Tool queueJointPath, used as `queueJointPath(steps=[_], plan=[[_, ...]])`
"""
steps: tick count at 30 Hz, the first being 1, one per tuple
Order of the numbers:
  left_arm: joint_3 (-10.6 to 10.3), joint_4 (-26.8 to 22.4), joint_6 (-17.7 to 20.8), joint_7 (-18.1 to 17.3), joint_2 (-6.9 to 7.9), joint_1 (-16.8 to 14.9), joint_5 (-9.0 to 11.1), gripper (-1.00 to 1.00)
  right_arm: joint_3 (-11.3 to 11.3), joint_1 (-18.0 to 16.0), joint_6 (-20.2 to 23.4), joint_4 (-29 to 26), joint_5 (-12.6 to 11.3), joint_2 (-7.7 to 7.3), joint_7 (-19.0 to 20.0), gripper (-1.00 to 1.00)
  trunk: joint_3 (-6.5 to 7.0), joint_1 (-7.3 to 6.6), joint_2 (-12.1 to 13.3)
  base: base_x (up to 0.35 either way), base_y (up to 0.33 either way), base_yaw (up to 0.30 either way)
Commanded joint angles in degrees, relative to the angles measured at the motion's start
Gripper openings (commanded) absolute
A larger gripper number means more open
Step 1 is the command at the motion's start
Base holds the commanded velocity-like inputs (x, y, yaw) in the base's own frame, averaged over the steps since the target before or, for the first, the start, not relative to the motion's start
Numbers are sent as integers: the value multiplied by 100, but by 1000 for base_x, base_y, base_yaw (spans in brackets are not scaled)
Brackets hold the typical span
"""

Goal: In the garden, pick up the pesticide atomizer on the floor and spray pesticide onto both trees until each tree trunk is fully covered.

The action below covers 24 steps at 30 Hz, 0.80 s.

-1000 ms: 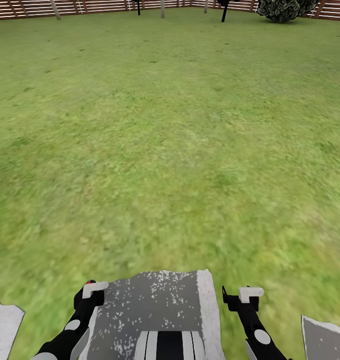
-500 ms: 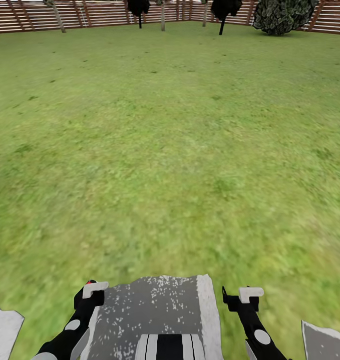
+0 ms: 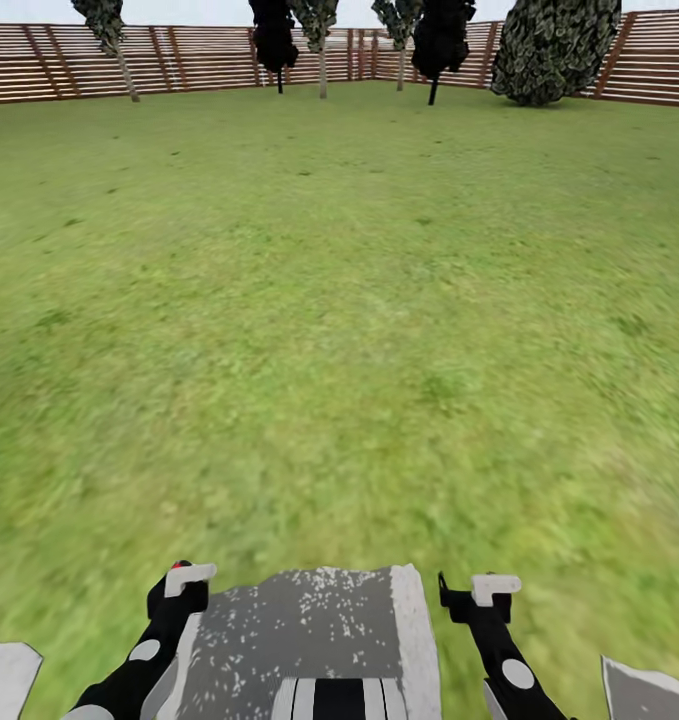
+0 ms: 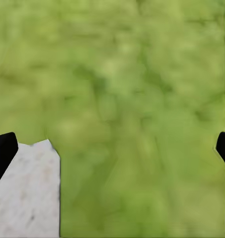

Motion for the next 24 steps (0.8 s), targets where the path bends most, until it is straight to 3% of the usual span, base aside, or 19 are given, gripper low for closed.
queueJointPath(steps=[1, 8, 13, 18, 24], plan=[[2, 3, 8, 0, 7, 0, -7, -100, -5, 0, 0, 6, 2, -4, -5, 100, 29, -2, 2, 0, 0, -189], [-3, -4, 29, 0, 13, 280, -65, -100, -22, 46, -270, 35, 20, -87, -20, 100, 228, -20, 11, 0, 0, -215], [-3, -1, 10, 7, 15, 565, -51, -100, -24, 442, -539, 38, 5, -101, -43, 100, 371, -33, 18, 0, 0, -225], [4, -9, -7, 19, 16, 863, -33, -100, -29, 789, -1187, 63, 12, -99, -35, 100, 515, -46, 24, 0, 0, -225], [5, -3, -12, 52, 20, 1077, -36, -100, -17, 918, -1424, 539, 18, -59, -22, 100, 687, -61, 32, 0, 0, -225]])
